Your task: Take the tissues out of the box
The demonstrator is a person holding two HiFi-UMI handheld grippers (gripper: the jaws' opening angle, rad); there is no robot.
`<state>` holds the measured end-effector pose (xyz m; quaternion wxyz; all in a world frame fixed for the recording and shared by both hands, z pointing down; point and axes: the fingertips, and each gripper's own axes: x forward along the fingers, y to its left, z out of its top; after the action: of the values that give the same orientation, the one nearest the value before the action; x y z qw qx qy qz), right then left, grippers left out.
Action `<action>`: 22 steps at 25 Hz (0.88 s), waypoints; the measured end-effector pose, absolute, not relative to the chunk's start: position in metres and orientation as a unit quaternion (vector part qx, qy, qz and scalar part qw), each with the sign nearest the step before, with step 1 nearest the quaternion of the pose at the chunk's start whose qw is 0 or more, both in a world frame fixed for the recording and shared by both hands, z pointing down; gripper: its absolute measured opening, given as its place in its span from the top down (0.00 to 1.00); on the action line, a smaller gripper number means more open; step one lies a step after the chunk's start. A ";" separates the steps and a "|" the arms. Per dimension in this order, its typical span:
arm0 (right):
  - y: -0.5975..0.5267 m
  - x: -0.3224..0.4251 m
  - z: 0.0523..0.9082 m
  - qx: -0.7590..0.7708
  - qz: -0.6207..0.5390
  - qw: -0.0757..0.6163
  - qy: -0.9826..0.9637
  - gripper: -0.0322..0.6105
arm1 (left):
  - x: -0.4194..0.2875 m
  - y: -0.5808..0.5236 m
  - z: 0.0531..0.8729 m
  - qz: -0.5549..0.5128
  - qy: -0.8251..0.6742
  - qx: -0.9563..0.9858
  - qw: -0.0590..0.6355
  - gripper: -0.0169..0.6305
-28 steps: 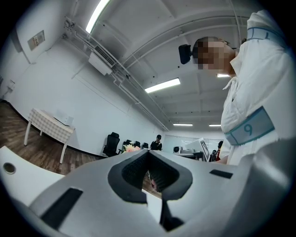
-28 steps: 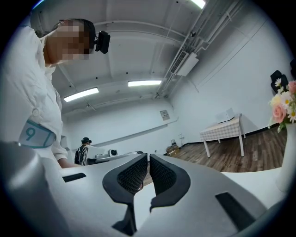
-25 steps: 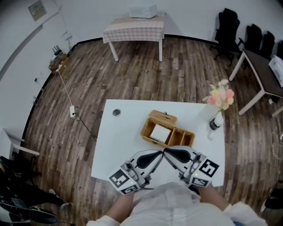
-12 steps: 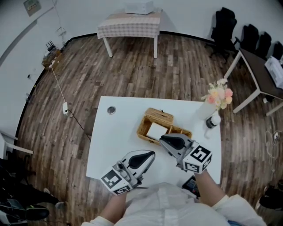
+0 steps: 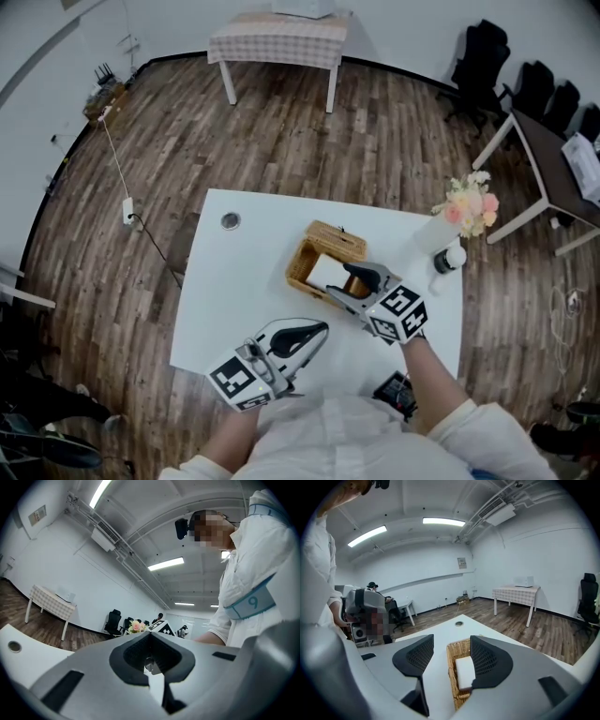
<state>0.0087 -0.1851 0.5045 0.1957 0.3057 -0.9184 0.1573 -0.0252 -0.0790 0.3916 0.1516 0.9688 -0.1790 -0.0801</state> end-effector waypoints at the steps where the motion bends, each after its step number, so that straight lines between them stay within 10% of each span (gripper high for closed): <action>1: -0.187 0.009 0.510 0.305 0.158 0.208 -0.916 0.56 | -0.025 -0.079 0.392 -0.080 -0.179 0.969 0.152 0.97; 22: -0.220 0.012 0.621 0.269 0.192 0.410 -0.850 0.41 | -0.033 -0.096 0.413 -0.072 -0.175 0.966 0.176 0.97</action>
<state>0.0118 -0.2196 0.6213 0.4099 0.2689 -0.8502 0.1918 -0.0330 -0.0964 0.4126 0.1759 0.9660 -0.1752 -0.0719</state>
